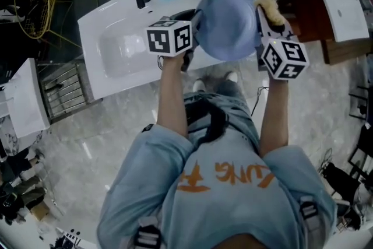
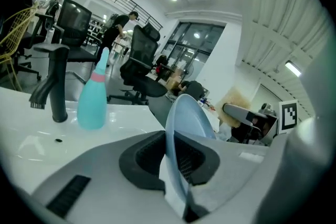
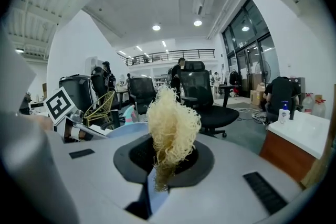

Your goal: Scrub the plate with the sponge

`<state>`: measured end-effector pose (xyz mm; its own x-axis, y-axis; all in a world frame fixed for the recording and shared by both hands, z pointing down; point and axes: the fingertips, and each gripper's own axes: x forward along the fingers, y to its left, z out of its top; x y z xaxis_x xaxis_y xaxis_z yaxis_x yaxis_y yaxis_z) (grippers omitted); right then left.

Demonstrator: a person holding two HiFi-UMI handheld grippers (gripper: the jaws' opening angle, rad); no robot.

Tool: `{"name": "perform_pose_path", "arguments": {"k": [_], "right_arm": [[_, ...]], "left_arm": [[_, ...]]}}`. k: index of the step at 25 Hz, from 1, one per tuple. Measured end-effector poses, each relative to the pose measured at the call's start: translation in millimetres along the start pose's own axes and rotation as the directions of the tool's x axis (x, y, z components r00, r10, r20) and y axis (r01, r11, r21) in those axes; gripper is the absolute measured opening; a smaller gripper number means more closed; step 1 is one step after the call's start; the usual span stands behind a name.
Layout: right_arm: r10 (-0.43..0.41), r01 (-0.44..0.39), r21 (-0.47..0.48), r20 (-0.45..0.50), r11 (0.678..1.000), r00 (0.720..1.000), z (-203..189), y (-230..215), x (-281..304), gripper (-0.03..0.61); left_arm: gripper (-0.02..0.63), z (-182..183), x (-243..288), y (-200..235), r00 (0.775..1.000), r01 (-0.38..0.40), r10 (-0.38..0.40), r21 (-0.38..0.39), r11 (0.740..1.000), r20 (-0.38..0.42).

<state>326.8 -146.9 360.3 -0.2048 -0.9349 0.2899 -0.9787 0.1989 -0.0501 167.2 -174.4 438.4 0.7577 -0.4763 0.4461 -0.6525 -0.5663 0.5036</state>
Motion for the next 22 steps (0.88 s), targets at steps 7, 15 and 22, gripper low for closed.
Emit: {"name": "perform_pose_path", "arguments": {"k": [7,15,22], "right_arm": [[0.248,-0.254,-0.108,-0.070,0.961,0.966,15.0,83.0,26.8,0.031],[0.407,-0.434,-0.157,-0.175,0.887,0.896,-8.4,164.4,47.0,0.031],[0.452,-0.491,-0.159,-0.227,0.856,0.862,-30.1,200.6,53.7,0.031]], "left_arm": [[0.026,13.7,-26.4,-5.8,0.999,-0.018,0.017,0.035,0.999,0.037],[0.028,-2.9,-61.0,9.9,0.997,-0.054,0.054,0.007,0.999,0.061],[0.027,-21.4,-84.6,18.9,0.995,-0.072,0.073,-0.025,0.997,0.072]]}}
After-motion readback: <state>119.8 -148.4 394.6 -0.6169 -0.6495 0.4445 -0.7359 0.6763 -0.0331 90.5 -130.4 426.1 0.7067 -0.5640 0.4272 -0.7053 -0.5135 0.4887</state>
